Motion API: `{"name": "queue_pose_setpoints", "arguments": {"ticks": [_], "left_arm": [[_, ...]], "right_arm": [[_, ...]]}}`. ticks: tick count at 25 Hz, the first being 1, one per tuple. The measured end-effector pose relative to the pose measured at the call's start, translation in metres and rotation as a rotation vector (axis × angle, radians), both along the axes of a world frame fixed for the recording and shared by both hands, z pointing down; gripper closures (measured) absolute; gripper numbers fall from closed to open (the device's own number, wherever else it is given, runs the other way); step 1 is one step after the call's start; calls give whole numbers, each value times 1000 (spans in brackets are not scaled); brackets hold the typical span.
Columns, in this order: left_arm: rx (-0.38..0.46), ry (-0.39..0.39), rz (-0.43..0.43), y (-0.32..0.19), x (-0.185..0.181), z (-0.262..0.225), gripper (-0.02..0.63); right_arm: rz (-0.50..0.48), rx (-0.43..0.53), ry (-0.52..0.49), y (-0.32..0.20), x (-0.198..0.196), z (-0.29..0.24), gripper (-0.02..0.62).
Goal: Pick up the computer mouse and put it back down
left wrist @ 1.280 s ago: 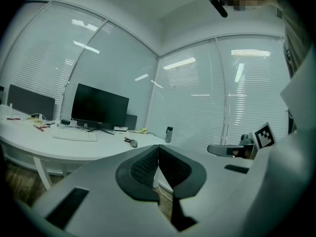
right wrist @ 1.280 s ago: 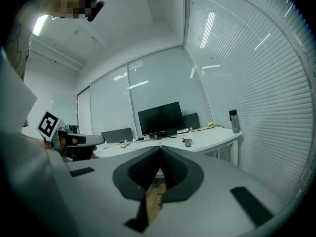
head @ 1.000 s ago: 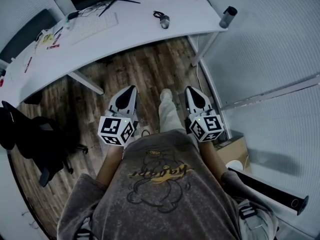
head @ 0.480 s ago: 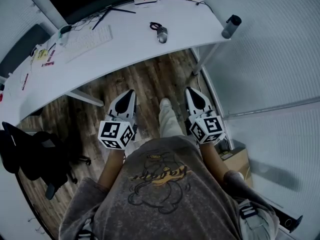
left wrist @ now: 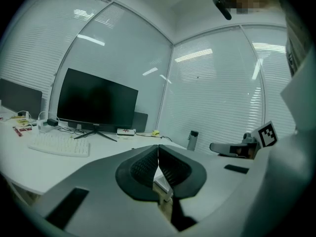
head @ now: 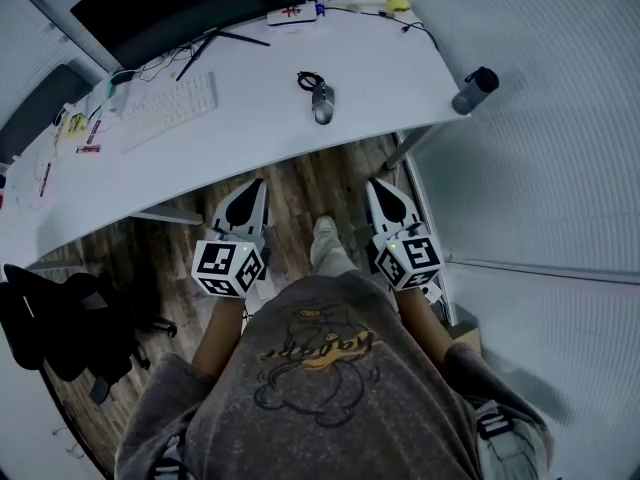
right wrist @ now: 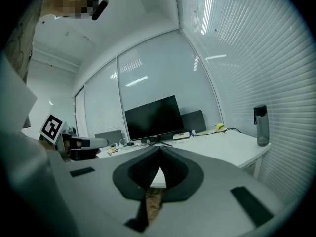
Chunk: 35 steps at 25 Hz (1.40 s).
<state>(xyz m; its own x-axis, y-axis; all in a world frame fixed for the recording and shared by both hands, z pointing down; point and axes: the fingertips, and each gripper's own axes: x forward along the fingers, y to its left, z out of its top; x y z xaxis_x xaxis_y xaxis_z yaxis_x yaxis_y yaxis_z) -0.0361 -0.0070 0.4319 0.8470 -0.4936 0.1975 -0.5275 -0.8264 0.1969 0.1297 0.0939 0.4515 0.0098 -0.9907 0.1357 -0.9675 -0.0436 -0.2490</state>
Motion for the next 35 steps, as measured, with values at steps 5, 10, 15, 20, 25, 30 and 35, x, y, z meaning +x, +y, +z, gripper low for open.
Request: {"name": "queue_pose_setpoints", "arguments": {"ticks": [5, 10, 15, 20, 25, 30, 35], "left_arm": [[16, 5, -34, -44, 41, -9, 588], [25, 10, -86, -81, 72, -14, 588], [27, 8, -127, -100, 84, -18, 588], [26, -5, -153, -114, 86, -18, 588], [33, 0, -153, -126, 91, -25, 588], [45, 11, -126, -141, 98, -31, 588], [45, 9, -106, -153, 92, -30, 588]], "right_arm": [[-35, -2, 9, -45, 44, -5, 589], [-83, -6, 9, -88, 79, -6, 591], [-129, -4, 15, -118, 96, -9, 591], [-138, 3, 15, -139, 106, -12, 591], [-140, -1, 22, -149, 111, -17, 591], [-107, 6, 28, -157, 116, -20, 589], [-68, 4, 26, -163, 113, -17, 591]]}}
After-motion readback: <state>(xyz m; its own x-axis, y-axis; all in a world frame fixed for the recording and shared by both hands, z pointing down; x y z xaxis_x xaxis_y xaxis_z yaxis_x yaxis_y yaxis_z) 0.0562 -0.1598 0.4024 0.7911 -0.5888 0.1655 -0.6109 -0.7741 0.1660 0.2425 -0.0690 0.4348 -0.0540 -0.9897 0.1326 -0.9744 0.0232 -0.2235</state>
